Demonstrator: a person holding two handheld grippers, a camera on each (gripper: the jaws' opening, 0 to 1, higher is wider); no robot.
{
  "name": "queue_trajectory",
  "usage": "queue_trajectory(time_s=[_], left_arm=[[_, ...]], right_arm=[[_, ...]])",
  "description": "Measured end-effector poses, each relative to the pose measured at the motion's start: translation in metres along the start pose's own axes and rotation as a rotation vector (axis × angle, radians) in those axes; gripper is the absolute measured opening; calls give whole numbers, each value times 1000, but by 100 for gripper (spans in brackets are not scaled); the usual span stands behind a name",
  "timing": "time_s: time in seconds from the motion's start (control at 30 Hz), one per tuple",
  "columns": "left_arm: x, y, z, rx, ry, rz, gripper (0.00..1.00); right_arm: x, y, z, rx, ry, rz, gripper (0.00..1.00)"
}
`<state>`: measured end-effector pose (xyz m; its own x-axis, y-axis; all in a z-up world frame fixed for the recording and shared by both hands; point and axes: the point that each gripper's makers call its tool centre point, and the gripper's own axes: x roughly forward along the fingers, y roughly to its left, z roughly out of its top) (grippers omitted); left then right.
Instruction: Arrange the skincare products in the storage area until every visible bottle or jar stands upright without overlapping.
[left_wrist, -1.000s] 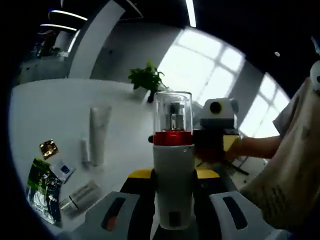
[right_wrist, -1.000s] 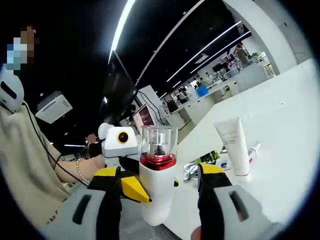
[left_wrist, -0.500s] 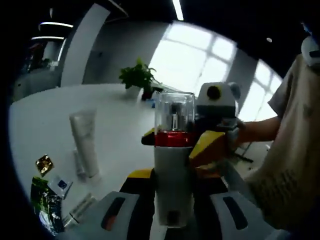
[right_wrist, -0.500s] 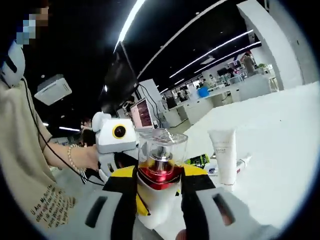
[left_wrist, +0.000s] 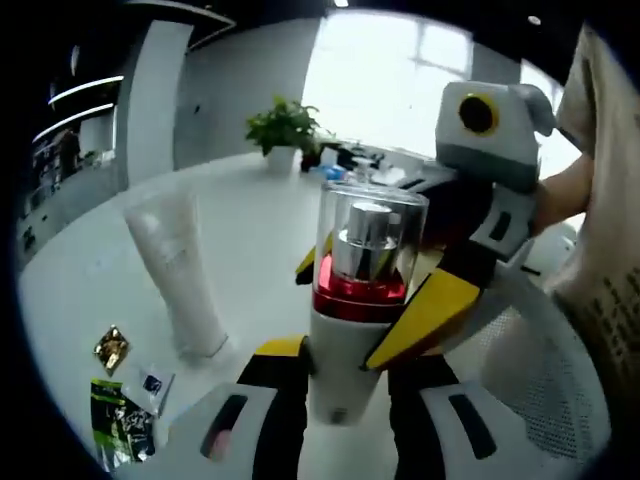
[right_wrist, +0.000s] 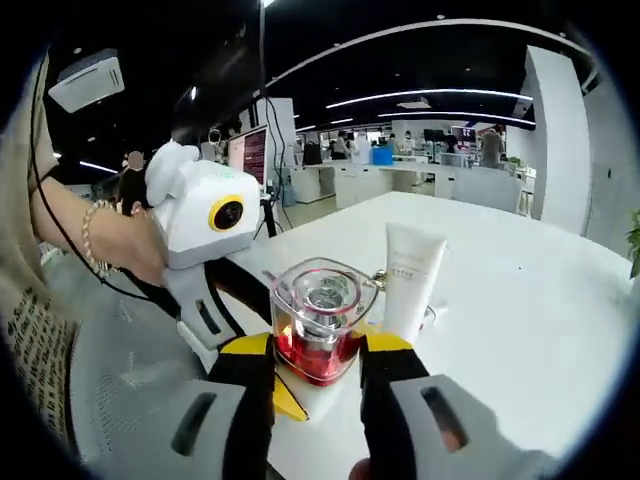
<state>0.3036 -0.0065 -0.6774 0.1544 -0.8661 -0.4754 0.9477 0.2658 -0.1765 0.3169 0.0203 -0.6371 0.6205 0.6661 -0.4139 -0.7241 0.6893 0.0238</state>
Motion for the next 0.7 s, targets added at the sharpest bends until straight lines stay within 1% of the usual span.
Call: queue_trajectory(time_s=[0.1,0.23,0.4,0.5,0.67,0.7], left_arm=[[9,1,-6,3,0,-9,27],[19,1,-9,8,-10,-19,27],[29,2,-14,15,1,-41,27],[32,3,-15,22,3,-48,27],[37,5,-18,29,25,-70,27],[37,7,-17,27,20,-70,27]], right_arm=[[0,-4,-9,-18,30,-33,31],[-2,-10,-18,-47,62,-79,31],[-1,-15,-26,-71,94,-114,31],[-1,-17,-29,-76,100,-126,31],[0,-23,-34,-58,93,-155,31],[0,-24,-32,-59,84,-163,31]])
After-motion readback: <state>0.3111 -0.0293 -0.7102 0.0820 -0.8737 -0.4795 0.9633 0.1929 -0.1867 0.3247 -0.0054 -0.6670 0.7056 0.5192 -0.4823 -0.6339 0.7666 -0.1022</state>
